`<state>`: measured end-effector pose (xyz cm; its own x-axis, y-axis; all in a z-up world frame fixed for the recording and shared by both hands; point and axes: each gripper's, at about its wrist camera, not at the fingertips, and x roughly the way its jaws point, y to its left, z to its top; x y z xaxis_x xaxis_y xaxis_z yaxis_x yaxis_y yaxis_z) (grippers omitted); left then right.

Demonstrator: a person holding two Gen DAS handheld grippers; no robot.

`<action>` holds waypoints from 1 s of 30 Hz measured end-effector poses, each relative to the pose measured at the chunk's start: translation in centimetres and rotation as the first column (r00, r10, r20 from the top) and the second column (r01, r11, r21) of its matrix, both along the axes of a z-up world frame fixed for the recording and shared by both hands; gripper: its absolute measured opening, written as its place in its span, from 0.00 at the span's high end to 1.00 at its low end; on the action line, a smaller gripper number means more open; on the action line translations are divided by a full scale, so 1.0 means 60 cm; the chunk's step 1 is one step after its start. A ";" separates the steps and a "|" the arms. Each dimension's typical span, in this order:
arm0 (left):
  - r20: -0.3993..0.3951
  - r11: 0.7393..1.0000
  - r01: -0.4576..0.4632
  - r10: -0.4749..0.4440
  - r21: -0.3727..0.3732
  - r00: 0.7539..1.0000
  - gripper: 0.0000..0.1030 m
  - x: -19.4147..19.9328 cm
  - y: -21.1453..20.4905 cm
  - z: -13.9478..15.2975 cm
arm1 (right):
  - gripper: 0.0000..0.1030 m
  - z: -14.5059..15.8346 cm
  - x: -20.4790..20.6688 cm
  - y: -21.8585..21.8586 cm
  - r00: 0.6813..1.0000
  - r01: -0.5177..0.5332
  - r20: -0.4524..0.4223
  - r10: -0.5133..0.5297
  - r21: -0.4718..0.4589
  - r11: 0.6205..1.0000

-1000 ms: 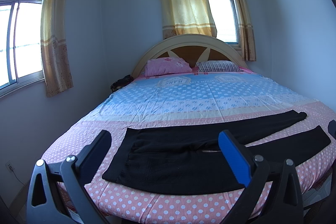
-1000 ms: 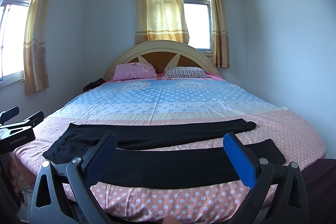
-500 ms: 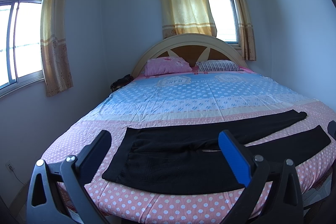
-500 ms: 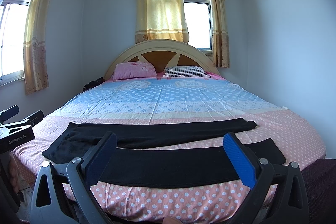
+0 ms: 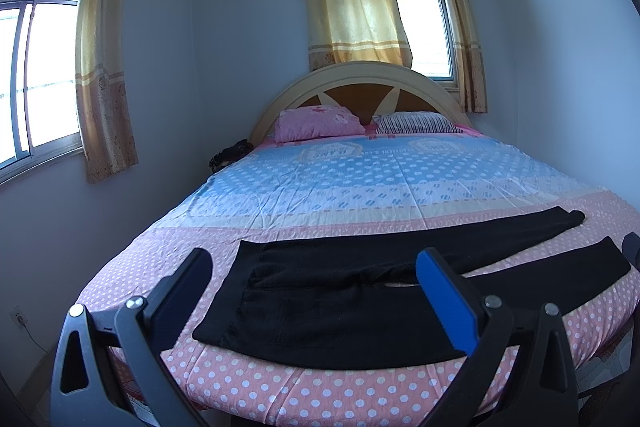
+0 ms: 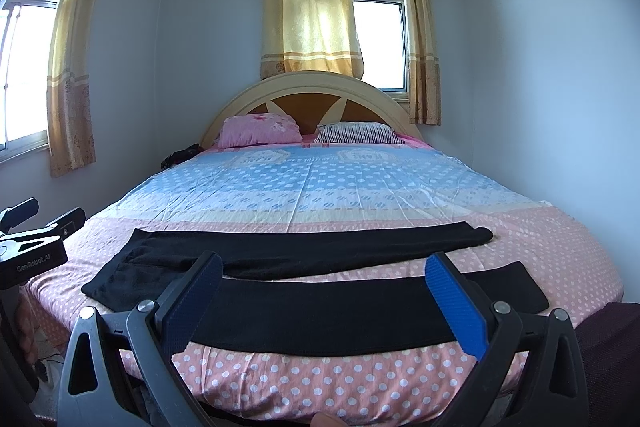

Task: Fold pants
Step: 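Lower both tools and close each on a black pants leg end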

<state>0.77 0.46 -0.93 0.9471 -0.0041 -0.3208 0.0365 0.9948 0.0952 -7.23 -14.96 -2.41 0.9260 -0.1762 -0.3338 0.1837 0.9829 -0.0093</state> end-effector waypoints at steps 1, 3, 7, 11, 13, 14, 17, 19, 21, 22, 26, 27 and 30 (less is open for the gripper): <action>-0.003 1.000 -0.001 0.001 0.001 1.000 0.00 0.002 -0.001 -0.002 | 0.01 -0.002 0.002 -0.001 1.000 -0.002 -0.003 0.002 -0.001 1.000; -0.008 1.000 0.002 -0.002 0.001 1.000 0.00 0.007 0.000 -0.004 | 0.01 -0.004 0.005 -0.001 1.000 -0.003 -0.006 0.003 -0.007 1.000; -0.016 1.000 0.022 -0.022 -0.004 1.000 0.00 0.033 0.008 -0.010 | 0.01 -0.011 0.028 -0.020 0.999 -0.036 0.001 0.036 -0.053 0.998; -0.053 1.000 -0.029 0.029 0.010 0.998 0.00 0.154 0.063 -0.016 | 0.01 -0.023 0.120 -0.093 0.996 0.046 -0.075 -0.055 -0.114 0.992; -0.115 0.997 -0.065 0.069 0.033 0.991 0.00 0.245 0.110 -0.031 | 0.01 -0.030 0.175 -0.138 0.989 0.046 -0.133 -0.061 -0.112 0.993; -0.158 0.996 -0.080 0.086 0.045 0.984 0.00 0.286 0.132 -0.042 | 0.01 -0.033 0.196 -0.157 0.986 0.055 -0.149 -0.072 -0.116 0.992; -0.235 0.986 -0.132 0.154 0.106 0.960 0.00 0.378 0.188 -0.084 | 0.01 -0.043 0.253 -0.219 0.976 0.057 -0.204 -0.074 -0.085 0.995; -0.293 0.981 -0.146 0.178 0.127 0.939 0.00 0.429 0.216 -0.120 | 0.01 -0.056 0.295 -0.273 0.965 0.074 -0.250 -0.082 -0.042 0.996; -0.363 0.987 -0.125 0.152 0.095 0.920 0.04 0.462 0.231 -0.148 | 0.01 -0.068 0.324 -0.315 0.950 0.100 -0.297 -0.096 -0.003 0.995; -0.404 0.990 -0.119 0.139 0.076 0.904 0.08 0.486 0.242 -0.168 | 0.01 -0.078 0.340 -0.344 0.941 0.116 -0.323 -0.101 0.027 0.993; -0.482 0.992 -0.111 0.124 0.056 0.867 0.17 0.535 0.253 -0.210 | 0.01 -0.112 0.388 -0.424 0.904 0.197 -0.396 -0.159 0.058 0.979; -0.496 0.993 -0.102 0.117 0.056 0.860 0.19 0.544 0.255 -0.218 | 0.01 -0.119 0.397 -0.440 0.896 0.208 -0.412 -0.165 0.062 0.976; -0.532 0.996 -0.075 0.084 0.039 0.842 0.27 0.567 0.252 -0.233 | 0.02 -0.138 0.426 -0.490 0.872 0.241 -0.453 -0.184 0.072 0.968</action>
<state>34.81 15.59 -14.90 0.6270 0.0736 -0.7755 0.0066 0.9950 0.0998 18.31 -44.38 -10.69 0.6236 -0.2833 -0.7286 0.3936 0.9190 -0.0204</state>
